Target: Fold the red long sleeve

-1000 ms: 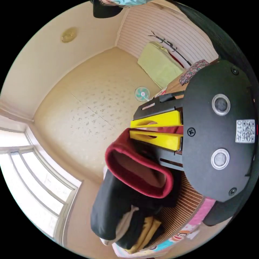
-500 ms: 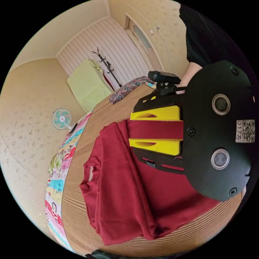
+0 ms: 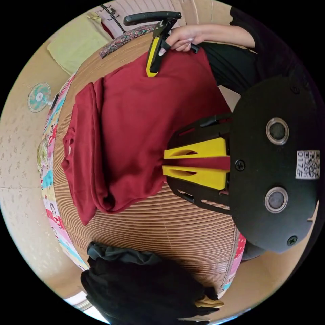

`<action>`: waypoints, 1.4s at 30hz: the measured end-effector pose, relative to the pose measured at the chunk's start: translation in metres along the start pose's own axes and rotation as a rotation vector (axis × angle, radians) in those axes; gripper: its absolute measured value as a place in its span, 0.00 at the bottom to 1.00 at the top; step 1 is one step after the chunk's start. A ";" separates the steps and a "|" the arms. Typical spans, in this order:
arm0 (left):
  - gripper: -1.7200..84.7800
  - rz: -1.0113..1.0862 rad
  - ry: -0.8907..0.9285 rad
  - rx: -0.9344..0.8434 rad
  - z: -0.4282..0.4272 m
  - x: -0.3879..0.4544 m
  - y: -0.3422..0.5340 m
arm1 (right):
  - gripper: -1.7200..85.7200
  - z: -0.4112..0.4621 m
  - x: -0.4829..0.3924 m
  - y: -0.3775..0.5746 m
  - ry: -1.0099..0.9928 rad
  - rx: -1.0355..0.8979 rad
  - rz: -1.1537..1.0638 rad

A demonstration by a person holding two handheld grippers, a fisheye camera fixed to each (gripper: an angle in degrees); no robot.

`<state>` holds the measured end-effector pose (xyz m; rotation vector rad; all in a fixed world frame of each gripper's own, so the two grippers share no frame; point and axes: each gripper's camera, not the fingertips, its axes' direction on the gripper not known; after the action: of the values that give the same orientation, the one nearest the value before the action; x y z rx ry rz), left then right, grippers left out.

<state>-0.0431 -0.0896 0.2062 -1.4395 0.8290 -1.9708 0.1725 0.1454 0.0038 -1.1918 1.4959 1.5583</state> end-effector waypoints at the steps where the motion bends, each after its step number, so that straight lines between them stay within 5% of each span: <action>1: 0.07 -0.005 0.009 0.017 0.007 -0.004 -0.020 | 0.02 0.001 0.003 -0.025 -0.002 -0.056 -0.021; 7: 0.07 -0.011 -0.036 0.023 0.036 -0.041 -0.139 | 0.03 0.024 -0.001 -0.130 0.179 0.082 -0.202; 12: 0.09 -0.021 0.063 -0.007 0.005 -0.079 -0.129 | 0.03 -0.001 -0.031 -0.150 0.427 -0.097 -0.256; 19: 0.18 -0.179 0.250 0.129 -0.049 -0.164 0.065 | 0.13 -0.139 0.057 0.069 0.357 0.453 0.179; 27: 0.08 -0.177 0.318 0.068 -0.042 -0.187 0.109 | 0.07 -0.133 0.116 0.126 0.081 0.213 0.237; 31: 0.07 -0.099 0.768 0.304 -0.114 -0.226 0.167 | 0.06 -0.232 0.124 0.193 -0.333 0.504 0.199; 33: 0.07 -0.101 0.767 0.376 -0.155 -0.237 0.200 | 0.06 -0.278 0.118 0.229 -0.453 0.616 0.121; 37: 0.07 -0.034 0.857 0.518 -0.231 -0.251 0.245 | 0.06 -0.358 0.091 0.294 -0.492 0.805 0.029; 42: 0.07 -0.257 0.775 0.354 -0.221 -0.255 0.201 | 0.05 -0.384 0.062 0.266 -0.113 0.788 0.136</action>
<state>-0.1710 0.0018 -0.1533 -0.5783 0.5518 -2.7546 -0.0305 -0.2740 0.0746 -0.5423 1.8779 0.9204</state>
